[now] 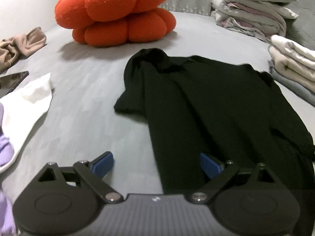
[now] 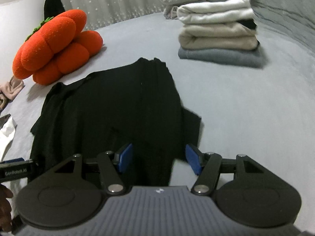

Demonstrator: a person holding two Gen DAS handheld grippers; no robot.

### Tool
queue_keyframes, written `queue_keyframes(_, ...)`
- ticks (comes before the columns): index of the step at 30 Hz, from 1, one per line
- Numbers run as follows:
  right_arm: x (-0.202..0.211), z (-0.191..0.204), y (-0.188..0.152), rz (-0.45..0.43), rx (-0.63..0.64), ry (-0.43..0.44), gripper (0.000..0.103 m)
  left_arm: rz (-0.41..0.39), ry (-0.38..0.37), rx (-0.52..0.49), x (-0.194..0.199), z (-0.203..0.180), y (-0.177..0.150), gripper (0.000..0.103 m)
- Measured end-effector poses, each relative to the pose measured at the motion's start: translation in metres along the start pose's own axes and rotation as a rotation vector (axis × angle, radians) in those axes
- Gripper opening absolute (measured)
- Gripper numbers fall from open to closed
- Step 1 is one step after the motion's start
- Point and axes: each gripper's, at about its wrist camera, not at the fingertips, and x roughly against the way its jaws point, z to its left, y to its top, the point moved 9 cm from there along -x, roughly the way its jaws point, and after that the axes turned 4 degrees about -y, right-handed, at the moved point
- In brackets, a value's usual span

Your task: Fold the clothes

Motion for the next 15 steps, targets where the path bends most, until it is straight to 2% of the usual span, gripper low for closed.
queue_keyframes(9, 0.029, -0.002, -0.034, 0.003, -0.089, -0.004, 0.064, -0.027, -0.044, -0.021, 0.033, -0.005, -0.041, 0.097)
queue_keyframes(12, 0.041, -0.003, -0.045, 0.031, -0.154, 0.022, 0.064, -0.066, -0.072, -0.041, 0.043, -0.005, -0.052, 0.096)
queue_keyframes(15, 0.052, -0.002, -0.054, 0.081, -0.220, 0.084, 0.064, -0.078, -0.112, -0.044, 0.053, -0.003, -0.060, 0.095)
